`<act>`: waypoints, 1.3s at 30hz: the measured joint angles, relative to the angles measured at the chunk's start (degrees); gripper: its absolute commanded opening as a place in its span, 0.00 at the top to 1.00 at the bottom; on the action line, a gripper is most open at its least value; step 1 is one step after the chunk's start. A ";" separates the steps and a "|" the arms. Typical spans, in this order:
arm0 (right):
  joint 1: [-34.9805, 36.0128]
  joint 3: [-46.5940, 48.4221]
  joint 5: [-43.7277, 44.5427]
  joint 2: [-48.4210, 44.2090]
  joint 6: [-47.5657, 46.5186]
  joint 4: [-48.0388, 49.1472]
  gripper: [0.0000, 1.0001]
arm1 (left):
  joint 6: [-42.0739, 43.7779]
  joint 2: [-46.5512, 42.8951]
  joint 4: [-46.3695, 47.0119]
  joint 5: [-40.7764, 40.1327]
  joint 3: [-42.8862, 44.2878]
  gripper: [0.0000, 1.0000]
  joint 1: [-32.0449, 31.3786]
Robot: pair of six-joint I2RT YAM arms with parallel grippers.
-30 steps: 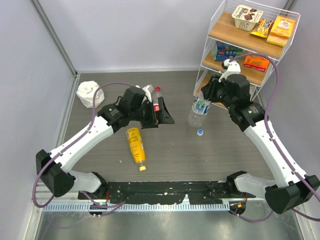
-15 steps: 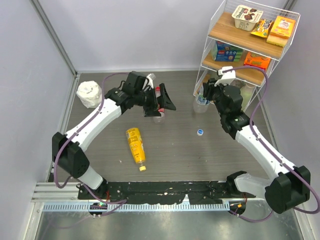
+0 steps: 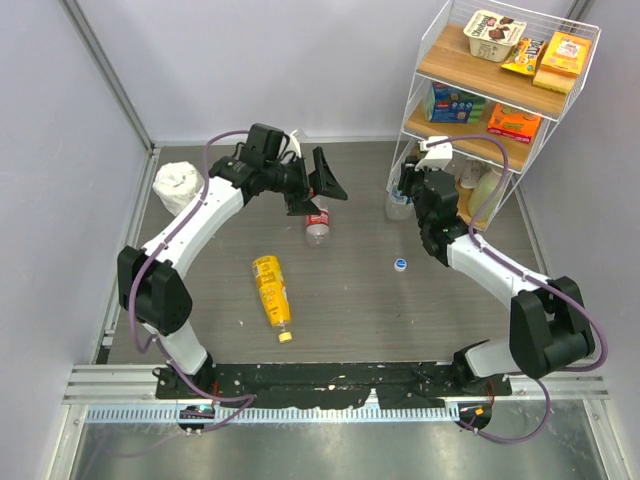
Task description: Unscrew the bottle caps
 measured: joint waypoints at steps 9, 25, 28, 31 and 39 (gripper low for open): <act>0.00 -1.88 1.60 2.78 -0.04 1.11 0.78 | 0.66 1.92 -0.33 2.25 1.77 0.00 2.43; 0.00 -4.00 0.52 1.46 0.02 -0.94 0.55 | 3.02 1.92 -1.27 2.80 1.77 0.00 2.62; 0.00 -4.00 0.22 0.44 0.02 -2.16 0.49 | 3.39 1.92 -1.73 2.51 1.77 0.00 2.62; 0.00 -4.00 -0.02 -0.66 0.24 -3.08 0.39 | 4.02 1.92 -2.71 1.86 1.77 0.00 2.62; 0.00 -4.00 -0.37 -2.91 0.66 -5.05 0.23 | 5.97 1.92 -5.35 -0.39 1.77 0.00 2.64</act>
